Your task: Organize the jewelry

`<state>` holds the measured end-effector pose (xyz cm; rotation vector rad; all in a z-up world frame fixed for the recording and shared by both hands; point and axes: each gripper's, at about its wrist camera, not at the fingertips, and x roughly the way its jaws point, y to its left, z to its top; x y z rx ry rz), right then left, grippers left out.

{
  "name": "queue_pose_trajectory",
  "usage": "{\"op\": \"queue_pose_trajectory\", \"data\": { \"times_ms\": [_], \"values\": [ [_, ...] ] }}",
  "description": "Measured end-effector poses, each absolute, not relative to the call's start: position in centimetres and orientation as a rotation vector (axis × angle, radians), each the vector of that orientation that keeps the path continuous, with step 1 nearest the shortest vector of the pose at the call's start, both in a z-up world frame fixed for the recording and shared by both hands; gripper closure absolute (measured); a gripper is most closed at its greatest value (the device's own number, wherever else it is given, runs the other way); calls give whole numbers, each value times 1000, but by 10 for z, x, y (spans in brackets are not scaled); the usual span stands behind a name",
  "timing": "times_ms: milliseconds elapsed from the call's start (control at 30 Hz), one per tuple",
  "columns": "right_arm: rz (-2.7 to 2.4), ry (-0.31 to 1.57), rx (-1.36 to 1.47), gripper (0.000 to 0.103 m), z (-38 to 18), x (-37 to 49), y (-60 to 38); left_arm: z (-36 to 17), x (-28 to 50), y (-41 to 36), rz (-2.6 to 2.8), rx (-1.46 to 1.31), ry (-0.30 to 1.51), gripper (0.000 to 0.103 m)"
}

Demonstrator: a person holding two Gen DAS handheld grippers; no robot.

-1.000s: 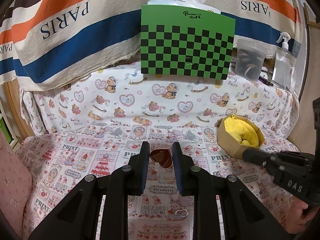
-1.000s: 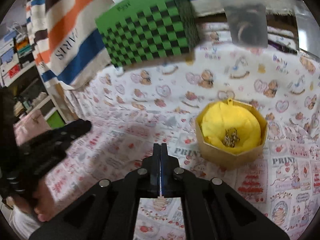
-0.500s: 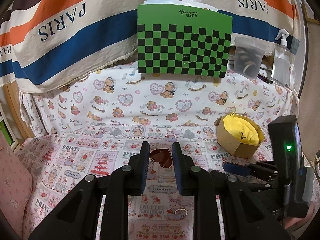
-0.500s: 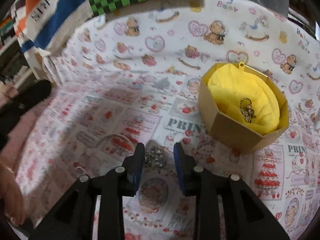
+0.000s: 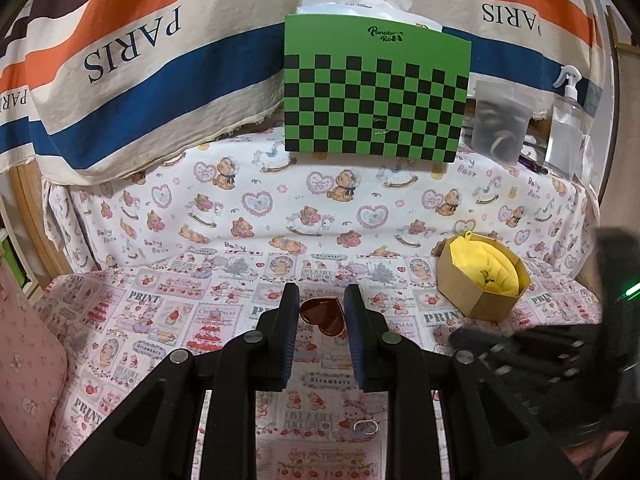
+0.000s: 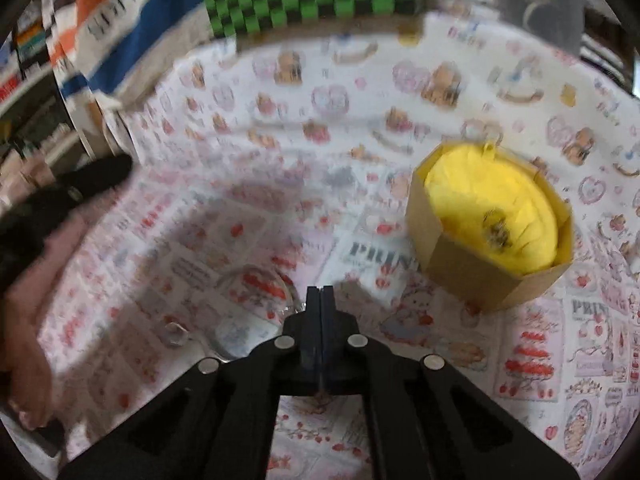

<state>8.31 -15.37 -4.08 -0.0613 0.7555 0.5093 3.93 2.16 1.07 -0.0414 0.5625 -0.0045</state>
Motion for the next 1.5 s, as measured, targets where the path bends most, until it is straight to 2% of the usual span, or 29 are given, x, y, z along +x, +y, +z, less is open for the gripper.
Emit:
{"op": "queue_pose_trajectory", "data": {
  "times_ms": [167,267,333,367,733,767,800,967,1500],
  "values": [
    [585,644,3,103,-7,62,-167,11,40,21,-4,-40,564,81],
    [629,738,-31,101,-10,65,-161,10,40,21,-2,-40,563,81],
    [608,819,-61,88,-20,70,-158,9,40,22,0,-39,564,81],
    [586,828,-74,84,-23,72,-157,9,40,22,1,-39,564,81],
    [527,928,-142,85,-56,83,-151,10,39,22,-3,-40,565,81],
    [519,923,-151,89,-57,82,-150,10,39,21,-3,-39,565,81],
    [507,916,-162,99,-58,81,-149,10,39,21,-3,-39,565,81],
    [498,905,-167,100,-56,82,-149,11,38,22,-2,-43,561,81],
    [592,420,-25,103,43,16,-180,12,38,23,5,-48,557,81]
  ]
}}
